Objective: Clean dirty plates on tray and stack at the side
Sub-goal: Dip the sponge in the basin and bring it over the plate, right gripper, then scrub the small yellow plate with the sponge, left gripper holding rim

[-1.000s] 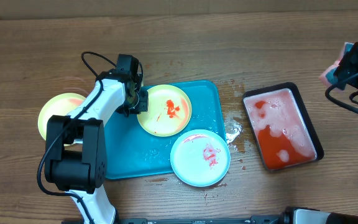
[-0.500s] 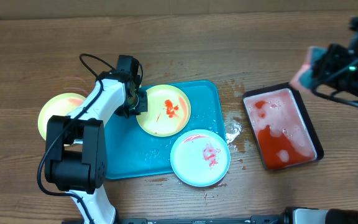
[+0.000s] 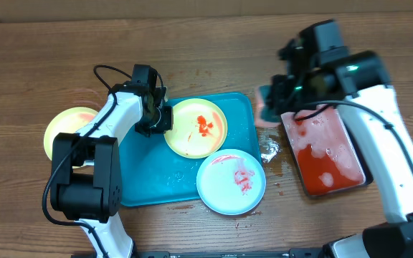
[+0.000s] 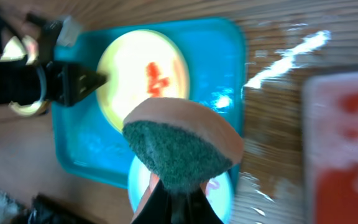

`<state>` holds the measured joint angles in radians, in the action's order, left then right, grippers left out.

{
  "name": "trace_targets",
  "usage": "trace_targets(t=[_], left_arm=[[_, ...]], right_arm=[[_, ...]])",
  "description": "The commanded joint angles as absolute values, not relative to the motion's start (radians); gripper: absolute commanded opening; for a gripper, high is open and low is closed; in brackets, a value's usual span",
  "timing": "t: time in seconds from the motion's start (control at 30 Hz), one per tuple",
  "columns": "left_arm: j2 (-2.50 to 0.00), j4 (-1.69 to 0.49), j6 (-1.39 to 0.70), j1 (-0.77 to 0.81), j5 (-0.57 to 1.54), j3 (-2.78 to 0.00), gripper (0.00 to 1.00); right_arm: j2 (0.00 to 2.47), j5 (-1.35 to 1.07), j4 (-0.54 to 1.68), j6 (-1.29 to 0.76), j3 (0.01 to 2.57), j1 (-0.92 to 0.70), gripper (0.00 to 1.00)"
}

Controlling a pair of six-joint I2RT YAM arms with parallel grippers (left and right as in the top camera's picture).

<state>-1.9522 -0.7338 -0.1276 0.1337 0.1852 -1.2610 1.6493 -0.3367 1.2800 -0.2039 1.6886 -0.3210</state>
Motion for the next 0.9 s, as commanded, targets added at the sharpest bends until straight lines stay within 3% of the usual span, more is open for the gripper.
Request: trace_targets(t=[0.0,0.4,0.87], left_arm=[[-1.957,-0.725,-0.078,0.129,0.264,-1.218,0.04],[-1.957,-0.686,-0.075,0.129,0.316,-1.199,0.04],[-1.957,-0.701,-0.074,0.13,0.315,-1.199,0.04]], right_arm=[[1.682,-0.413,1.225,-0.174,1.665,-0.396,0.04],[1.922,-0.473,1.048,-0.079,1.639,-0.589,0.04],[2.201,-0.402,0.776,-0.305,1.636,-0.641,0.04]])
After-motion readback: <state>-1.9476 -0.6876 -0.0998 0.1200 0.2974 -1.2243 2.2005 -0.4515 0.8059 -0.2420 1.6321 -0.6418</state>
